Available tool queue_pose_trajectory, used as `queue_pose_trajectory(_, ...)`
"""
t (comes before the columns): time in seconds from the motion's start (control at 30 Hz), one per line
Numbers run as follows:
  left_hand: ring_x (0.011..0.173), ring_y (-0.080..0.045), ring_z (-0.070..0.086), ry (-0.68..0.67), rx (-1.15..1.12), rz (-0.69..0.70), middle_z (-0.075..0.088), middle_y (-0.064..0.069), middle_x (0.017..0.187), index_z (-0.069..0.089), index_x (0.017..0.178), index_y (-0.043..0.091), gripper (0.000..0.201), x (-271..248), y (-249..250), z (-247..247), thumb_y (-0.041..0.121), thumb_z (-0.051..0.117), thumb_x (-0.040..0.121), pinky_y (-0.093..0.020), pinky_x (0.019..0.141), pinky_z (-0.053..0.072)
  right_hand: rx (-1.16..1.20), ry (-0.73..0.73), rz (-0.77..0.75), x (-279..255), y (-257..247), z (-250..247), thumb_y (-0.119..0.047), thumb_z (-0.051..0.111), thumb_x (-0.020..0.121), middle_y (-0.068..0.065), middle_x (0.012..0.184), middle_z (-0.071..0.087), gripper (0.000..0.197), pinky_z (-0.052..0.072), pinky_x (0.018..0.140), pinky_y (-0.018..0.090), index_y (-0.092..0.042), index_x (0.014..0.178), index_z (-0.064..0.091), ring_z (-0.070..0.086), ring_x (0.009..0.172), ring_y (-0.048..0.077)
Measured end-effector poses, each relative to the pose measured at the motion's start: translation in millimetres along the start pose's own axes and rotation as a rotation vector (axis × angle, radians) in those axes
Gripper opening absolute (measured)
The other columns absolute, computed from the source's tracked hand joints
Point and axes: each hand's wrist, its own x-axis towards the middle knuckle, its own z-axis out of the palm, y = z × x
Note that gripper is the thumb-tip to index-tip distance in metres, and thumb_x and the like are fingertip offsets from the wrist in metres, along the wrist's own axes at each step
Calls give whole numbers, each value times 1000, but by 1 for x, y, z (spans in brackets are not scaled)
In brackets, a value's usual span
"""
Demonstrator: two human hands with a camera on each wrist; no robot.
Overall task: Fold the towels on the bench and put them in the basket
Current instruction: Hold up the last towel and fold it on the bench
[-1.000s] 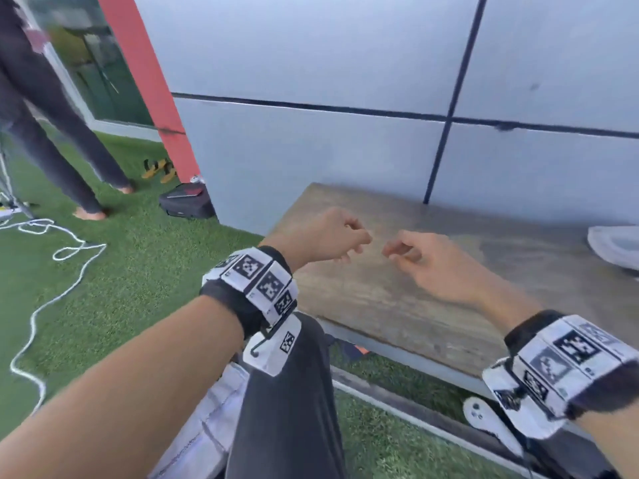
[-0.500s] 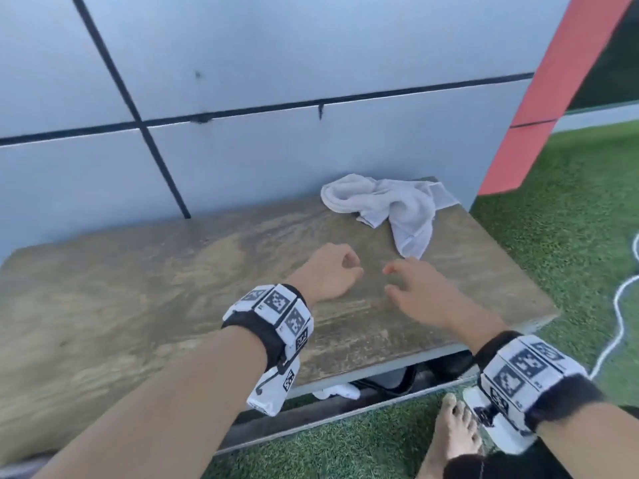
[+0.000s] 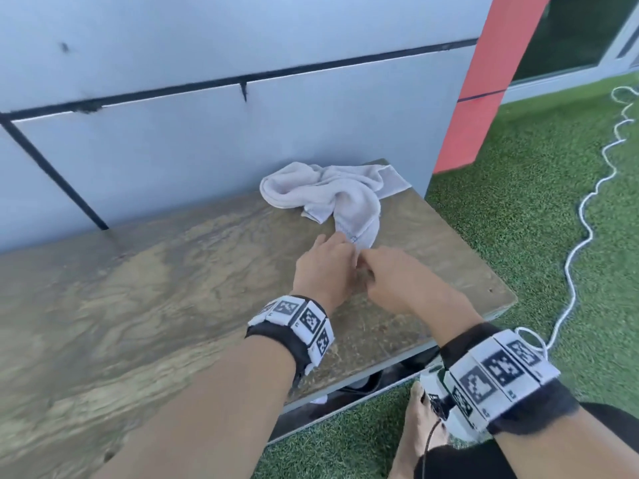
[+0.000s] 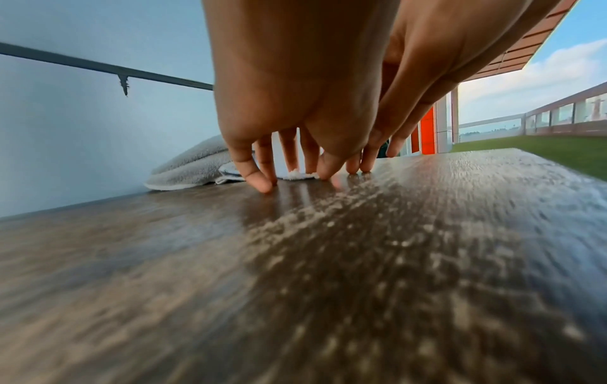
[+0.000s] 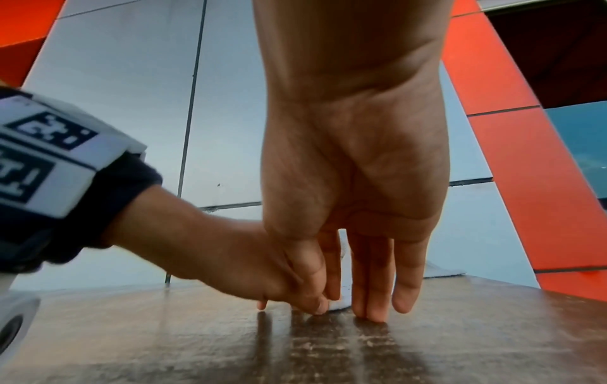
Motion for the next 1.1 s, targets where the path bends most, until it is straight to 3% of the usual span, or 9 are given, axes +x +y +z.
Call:
queue_pose_trajectory(0.1,107,-23,48,25,2,-22,55,0,109,60,91,17,10,-4,-4,-4,24,54,95,-38,67,42,-76,24,8,0,-7,3,-23,52,92,9,116,53,27,48,82,41,-18,118,49,56,107,32)
queue_pose_trajectory(0.2,104,-23,49,49,-7,-25,54,2,106,59,90,14,11,-14,-14,-2,22,54,95,-42,68,48,-111,40,14,-1,-16,7,-24,54,92,13,116,51,27,42,76,40,-15,115,43,55,107,35)
queue_pose_trajectory(0.3,102,-23,50,78,2,-17,54,2,102,57,85,13,12,-27,-19,1,22,56,94,-39,64,45,-109,42,18,-2,-26,10,-25,54,93,12,116,50,29,42,73,40,-16,117,41,55,107,35)
queue_pose_trajectory(0.5,94,-21,56,103,-20,5,57,4,103,62,99,18,10,-52,-20,-5,19,54,92,-31,64,35,-117,-44,17,-9,-41,12,-23,56,92,8,125,47,38,50,87,45,-25,129,49,52,113,31)
queue_pose_trajectory(0.63,86,-19,57,100,-99,37,56,7,102,62,95,18,8,-72,-30,-6,21,55,94,-30,60,36,-101,-112,-8,-20,-43,12,-19,54,92,8,124,43,34,53,88,46,-28,125,53,54,100,28)
queue_pose_trajectory(0.77,87,-18,53,170,-261,162,53,9,105,53,91,18,6,-91,-41,-13,21,48,94,-35,73,46,-89,-110,-27,-31,-44,9,-26,59,89,5,122,41,39,52,85,45,-37,125,48,53,98,25)
queue_pose_trajectory(0.9,90,-14,50,316,-373,145,54,10,96,46,91,20,8,-107,-30,-28,23,43,97,-30,72,42,-37,76,-85,-43,-51,4,-42,55,90,1,111,41,22,43,76,41,-40,111,55,48,108,24)
queue_pose_trajectory(1.03,56,-9,39,429,-498,102,44,8,65,43,92,15,13,-110,-14,-52,19,39,104,-20,50,26,52,263,-119,-49,-53,4,-48,50,94,0,109,44,20,48,76,41,-33,95,64,44,113,22)
queue_pose_trajectory(1.1,53,-12,36,459,-488,122,40,7,62,43,94,12,14,-108,-14,-67,17,38,105,-22,48,26,110,336,-149,-50,-51,4,-44,52,95,-1,108,46,23,48,71,39,-34,76,57,45,108,21)
